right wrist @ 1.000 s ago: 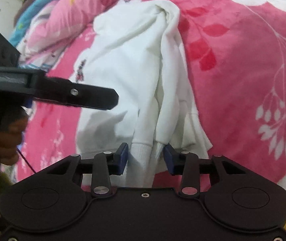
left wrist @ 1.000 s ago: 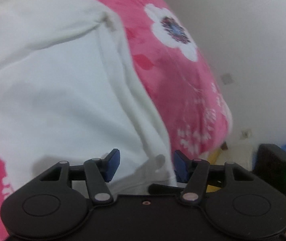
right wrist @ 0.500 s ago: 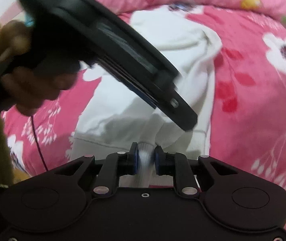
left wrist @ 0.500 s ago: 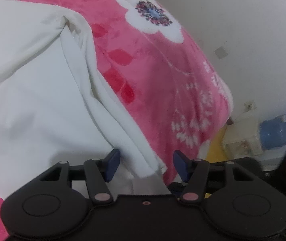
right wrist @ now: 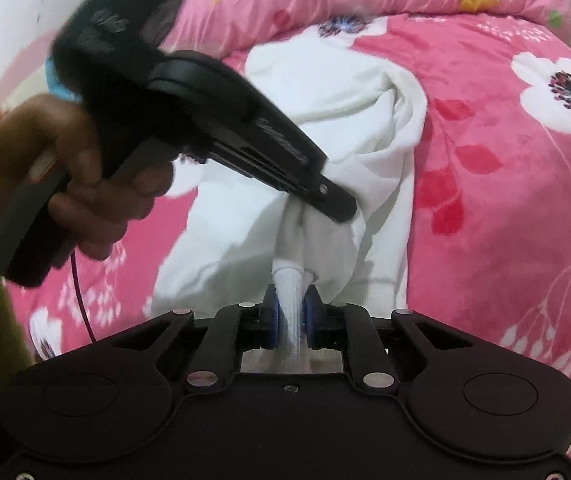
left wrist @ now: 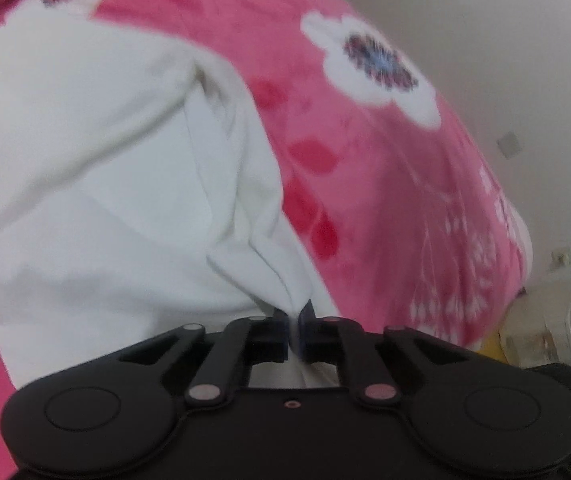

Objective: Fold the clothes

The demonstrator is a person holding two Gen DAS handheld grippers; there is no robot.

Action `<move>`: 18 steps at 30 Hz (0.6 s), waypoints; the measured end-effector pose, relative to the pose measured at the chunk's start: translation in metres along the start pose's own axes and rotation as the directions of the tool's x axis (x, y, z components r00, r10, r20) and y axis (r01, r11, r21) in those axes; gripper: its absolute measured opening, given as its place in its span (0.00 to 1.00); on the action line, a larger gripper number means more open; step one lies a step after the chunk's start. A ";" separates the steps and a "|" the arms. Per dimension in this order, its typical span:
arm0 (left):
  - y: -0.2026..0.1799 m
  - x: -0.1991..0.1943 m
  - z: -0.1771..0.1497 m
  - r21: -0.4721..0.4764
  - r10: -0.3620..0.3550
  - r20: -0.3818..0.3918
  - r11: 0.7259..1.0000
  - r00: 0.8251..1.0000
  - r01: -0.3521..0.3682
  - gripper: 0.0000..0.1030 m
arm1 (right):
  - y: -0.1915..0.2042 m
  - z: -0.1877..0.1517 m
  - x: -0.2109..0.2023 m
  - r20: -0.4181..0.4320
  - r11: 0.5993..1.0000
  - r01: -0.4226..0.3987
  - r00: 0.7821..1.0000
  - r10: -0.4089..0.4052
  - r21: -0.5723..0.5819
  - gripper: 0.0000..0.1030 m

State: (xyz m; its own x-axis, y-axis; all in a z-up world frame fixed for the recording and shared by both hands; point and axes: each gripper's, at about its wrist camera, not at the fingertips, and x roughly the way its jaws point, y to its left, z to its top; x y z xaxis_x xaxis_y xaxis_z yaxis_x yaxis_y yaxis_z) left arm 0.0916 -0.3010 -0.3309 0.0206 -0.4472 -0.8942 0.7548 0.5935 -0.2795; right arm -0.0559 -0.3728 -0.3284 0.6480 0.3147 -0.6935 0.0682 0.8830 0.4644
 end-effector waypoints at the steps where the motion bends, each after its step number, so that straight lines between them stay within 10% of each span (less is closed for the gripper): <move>1: -0.004 0.000 0.004 0.017 0.010 0.016 1.000 1.000 -0.011 0.04 | -0.005 0.002 0.000 0.011 1.000 -0.009 1.000 0.009 0.017 0.11; 10: -0.023 0.052 0.006 0.098 0.092 -0.046 0.991 0.995 -0.087 0.10 | -0.084 -0.021 0.021 0.021 0.923 -0.114 0.993 0.114 0.368 0.11; 18: 0.008 -0.011 0.004 -0.050 -0.014 0.015 0.999 1.000 0.015 0.27 | -0.100 -0.030 0.028 0.031 0.848 -0.179 0.981 0.189 0.498 0.11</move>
State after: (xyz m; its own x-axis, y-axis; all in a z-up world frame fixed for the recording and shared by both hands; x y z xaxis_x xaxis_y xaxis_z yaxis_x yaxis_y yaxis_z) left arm 0.1004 -0.2945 -0.3221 0.0200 -0.4654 -0.8849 0.7215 0.6194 -0.3094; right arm -0.0674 -0.4418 -0.4112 0.6722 0.4651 -0.5760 0.3198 0.5192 0.7925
